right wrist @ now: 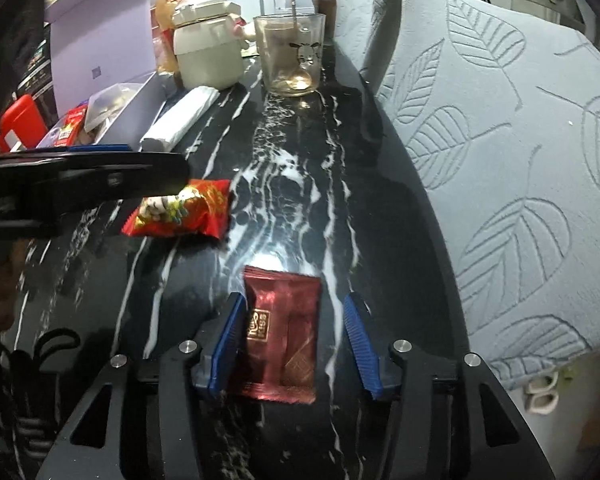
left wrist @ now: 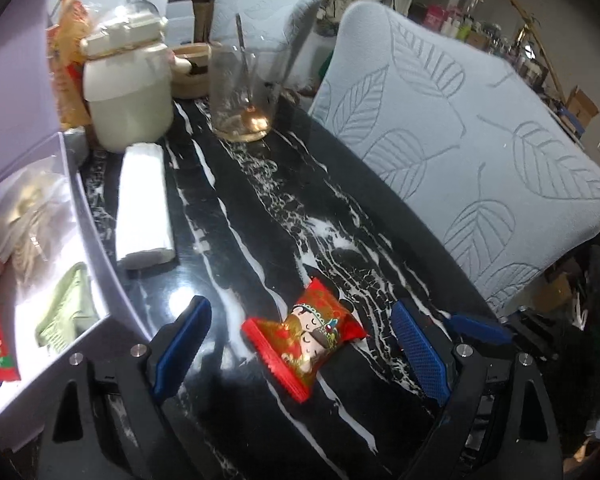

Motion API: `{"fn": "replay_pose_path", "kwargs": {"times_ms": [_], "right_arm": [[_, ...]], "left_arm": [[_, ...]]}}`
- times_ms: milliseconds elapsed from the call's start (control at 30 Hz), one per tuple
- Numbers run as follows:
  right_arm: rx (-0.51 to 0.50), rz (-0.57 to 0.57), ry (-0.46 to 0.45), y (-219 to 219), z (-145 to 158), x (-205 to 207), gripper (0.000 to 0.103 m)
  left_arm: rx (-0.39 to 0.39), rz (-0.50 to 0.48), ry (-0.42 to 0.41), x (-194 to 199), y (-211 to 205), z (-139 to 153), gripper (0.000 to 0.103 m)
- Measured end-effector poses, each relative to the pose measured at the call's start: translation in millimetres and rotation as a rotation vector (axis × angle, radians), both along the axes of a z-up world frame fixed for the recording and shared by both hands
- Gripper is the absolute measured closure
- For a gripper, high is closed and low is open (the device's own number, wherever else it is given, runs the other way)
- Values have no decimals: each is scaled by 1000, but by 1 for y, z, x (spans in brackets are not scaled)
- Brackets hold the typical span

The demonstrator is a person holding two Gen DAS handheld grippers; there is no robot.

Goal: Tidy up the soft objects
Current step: 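Grasp the dark red chocolate bar with the right tool while the left tool grasps the red candy packet, then lift the chocolate bar with the right tool while the left tool lifts the red candy packet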

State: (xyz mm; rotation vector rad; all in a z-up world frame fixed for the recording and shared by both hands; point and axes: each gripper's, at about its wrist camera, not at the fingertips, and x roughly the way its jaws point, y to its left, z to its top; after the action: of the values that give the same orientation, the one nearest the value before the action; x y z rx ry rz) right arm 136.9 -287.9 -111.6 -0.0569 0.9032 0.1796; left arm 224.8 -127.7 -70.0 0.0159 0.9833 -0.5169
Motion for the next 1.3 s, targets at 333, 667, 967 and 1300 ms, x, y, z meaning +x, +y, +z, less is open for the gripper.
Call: {"fn": "replay_pose_path", "kwargs": {"times_ms": [333,667,967,1300], "right_arm": [[-41,-1,-11,-3,1,-2,61],[-32,3,-16,-7,1,-3,71],[55,-21,-10,-11,2,-11,76],[95,-54,9,-12,2,-37,76]], "left_arm": [[59,-82,36,2,-14,-22,31],[75,-136,4,-8,-22,-25,67],[4,-56,29,-24,-1,-17,69],[-3,-18,-3,-68,18,2,69]]}}
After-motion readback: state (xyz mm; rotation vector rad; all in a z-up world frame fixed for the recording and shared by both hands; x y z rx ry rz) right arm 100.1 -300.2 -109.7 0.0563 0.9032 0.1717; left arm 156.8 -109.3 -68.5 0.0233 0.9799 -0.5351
